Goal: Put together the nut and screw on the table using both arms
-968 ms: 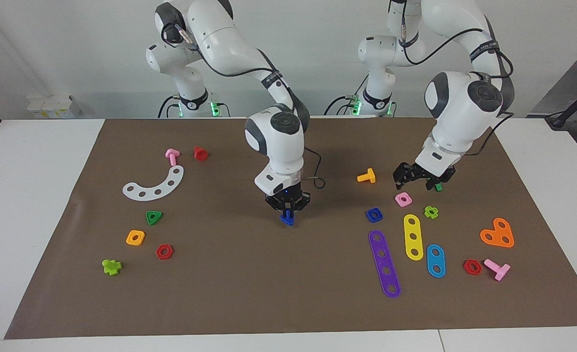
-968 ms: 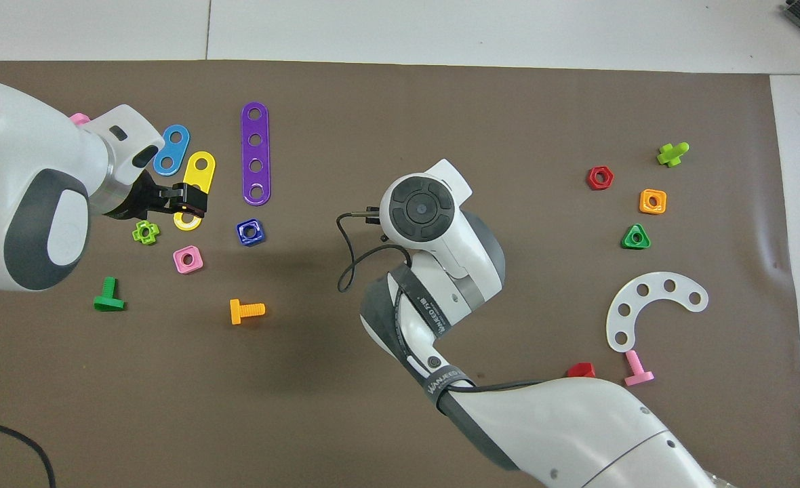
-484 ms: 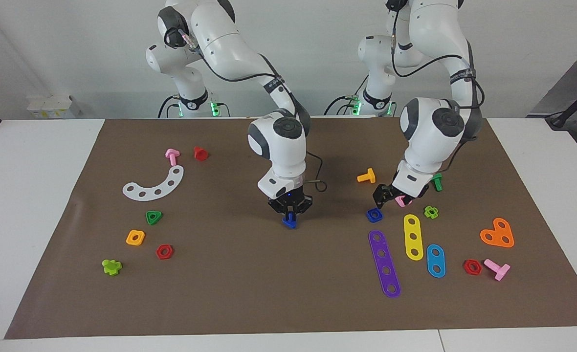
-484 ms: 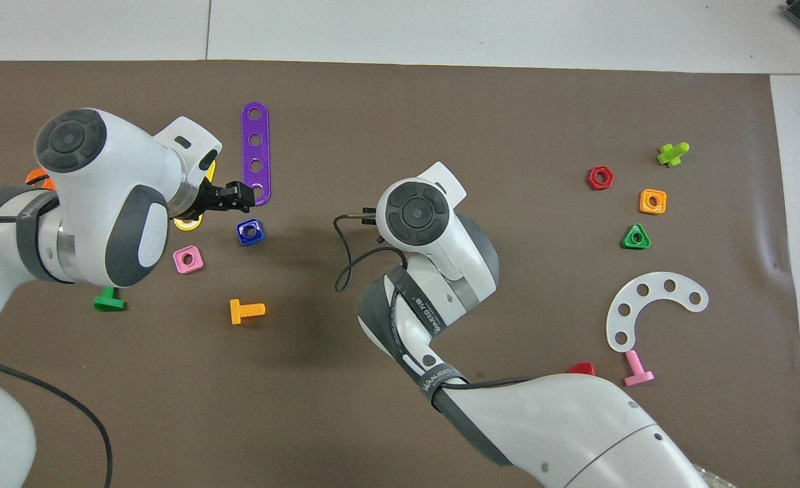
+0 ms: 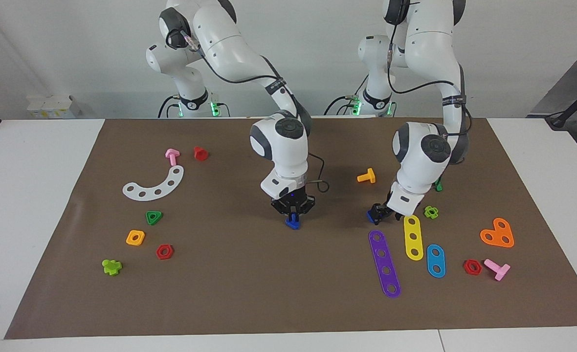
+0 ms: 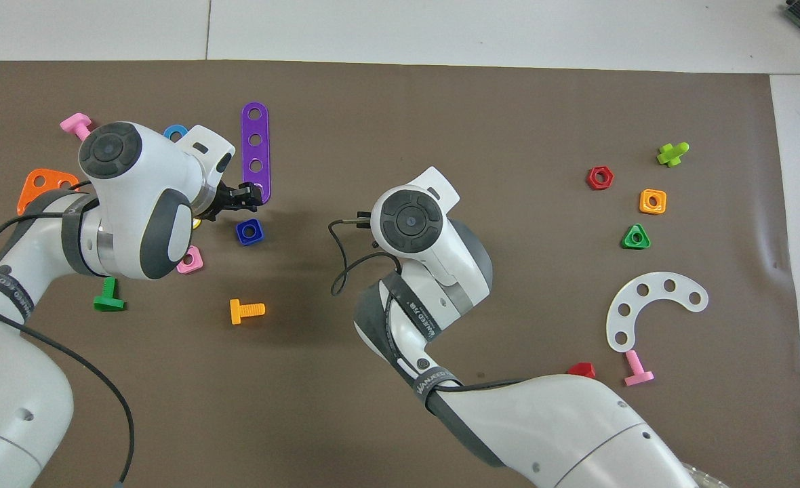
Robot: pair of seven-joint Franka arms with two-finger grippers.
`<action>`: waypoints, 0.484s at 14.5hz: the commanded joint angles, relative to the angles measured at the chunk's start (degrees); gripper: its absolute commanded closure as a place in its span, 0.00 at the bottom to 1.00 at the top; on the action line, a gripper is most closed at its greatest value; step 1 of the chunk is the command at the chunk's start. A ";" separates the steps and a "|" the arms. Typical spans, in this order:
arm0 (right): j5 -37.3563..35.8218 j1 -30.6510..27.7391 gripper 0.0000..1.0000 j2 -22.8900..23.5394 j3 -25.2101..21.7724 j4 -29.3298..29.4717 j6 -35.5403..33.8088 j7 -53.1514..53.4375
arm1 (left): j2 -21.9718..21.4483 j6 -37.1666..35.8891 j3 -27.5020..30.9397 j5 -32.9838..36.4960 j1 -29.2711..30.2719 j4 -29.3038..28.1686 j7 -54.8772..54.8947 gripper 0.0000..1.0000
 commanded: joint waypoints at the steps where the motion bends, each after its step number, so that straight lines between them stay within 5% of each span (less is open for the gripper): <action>1: -0.57 -0.89 0.00 -2.31 -0.20 -0.80 0.26 1.27 | -0.41 0.28 0.93 -0.96 -2.37 -1.70 -2.55 0.21; 7: -0.57 -10.37 0.00 -14.87 -0.20 -0.80 -12.46 -4.33 | -0.33 -0.16 1.11 -0.79 -3.43 -3.37 -4.40 0.30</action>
